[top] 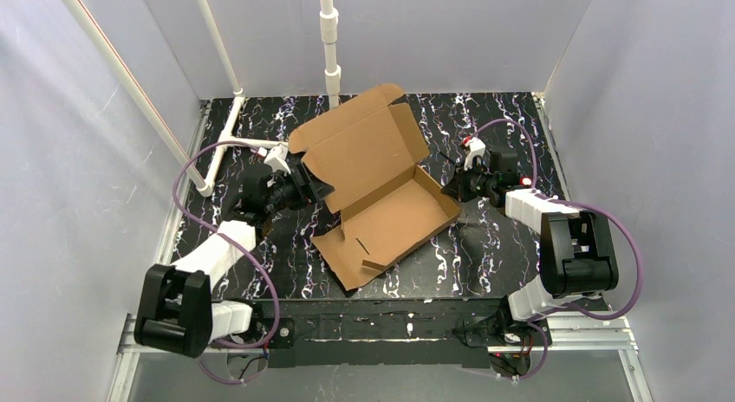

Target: Fold the paper box

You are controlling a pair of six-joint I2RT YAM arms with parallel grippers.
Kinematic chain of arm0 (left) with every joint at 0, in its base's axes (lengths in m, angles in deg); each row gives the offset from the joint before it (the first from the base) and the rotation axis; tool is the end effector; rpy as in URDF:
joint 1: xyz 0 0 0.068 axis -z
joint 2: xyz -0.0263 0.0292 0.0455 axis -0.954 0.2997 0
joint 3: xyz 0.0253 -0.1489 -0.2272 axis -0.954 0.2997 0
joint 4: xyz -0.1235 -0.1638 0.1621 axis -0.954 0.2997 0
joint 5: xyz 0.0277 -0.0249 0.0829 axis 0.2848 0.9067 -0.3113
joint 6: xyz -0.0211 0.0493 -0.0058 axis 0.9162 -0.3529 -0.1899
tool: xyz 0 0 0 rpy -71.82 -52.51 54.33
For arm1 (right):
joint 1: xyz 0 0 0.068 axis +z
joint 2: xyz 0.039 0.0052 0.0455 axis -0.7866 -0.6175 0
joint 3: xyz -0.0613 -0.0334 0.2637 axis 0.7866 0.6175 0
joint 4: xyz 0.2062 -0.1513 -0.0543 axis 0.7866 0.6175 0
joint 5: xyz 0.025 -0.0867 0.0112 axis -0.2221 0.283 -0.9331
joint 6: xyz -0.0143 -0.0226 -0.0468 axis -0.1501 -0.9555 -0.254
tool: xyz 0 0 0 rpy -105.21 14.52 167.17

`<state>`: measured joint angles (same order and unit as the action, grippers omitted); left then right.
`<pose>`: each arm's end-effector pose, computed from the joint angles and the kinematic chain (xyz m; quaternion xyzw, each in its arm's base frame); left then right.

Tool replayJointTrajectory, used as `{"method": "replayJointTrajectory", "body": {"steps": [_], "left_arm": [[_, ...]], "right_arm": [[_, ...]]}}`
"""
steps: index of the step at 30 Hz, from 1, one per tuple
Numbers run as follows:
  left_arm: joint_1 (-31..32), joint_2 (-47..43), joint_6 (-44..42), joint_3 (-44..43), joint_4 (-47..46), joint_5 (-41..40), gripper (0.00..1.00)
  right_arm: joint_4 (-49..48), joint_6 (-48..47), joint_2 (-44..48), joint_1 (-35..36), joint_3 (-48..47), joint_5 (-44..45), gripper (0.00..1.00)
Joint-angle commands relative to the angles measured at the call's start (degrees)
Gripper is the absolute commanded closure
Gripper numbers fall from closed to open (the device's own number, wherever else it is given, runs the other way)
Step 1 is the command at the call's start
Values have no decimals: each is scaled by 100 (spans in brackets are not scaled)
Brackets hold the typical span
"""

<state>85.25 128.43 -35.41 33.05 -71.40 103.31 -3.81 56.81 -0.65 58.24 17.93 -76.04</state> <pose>0.2516 -0.0721 0.2345 -0.0433 0.8000 -0.3986 0.4464 0.3084 0.0529 0.1862 -0.1904 0.8455 0.2509 0.4312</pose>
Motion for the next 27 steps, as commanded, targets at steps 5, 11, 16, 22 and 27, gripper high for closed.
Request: {"method": "replayJointTrajectory", "body": {"steps": [5,11,16,22,27], "left_arm": [[-503,548,189,-59,-999,451,50],[-566,647,57,288,-1954,1197,84],[-566,819,-300,52,-2186,2297,100],[-435,520,-905,158,-2218,2430,100],[-241,191,-1426,287,-2218,2284,100]], "right_arm": [[207,-149,-52,-92,-178,-217,99],[279,-212,-136,-106,-223,-298,99],[456,-429,-151,-246,-313,-482,99],[708,-865,77,-525,-396,-1163,64],[763,-1261,474,-558,-438,-1584,31]]}}
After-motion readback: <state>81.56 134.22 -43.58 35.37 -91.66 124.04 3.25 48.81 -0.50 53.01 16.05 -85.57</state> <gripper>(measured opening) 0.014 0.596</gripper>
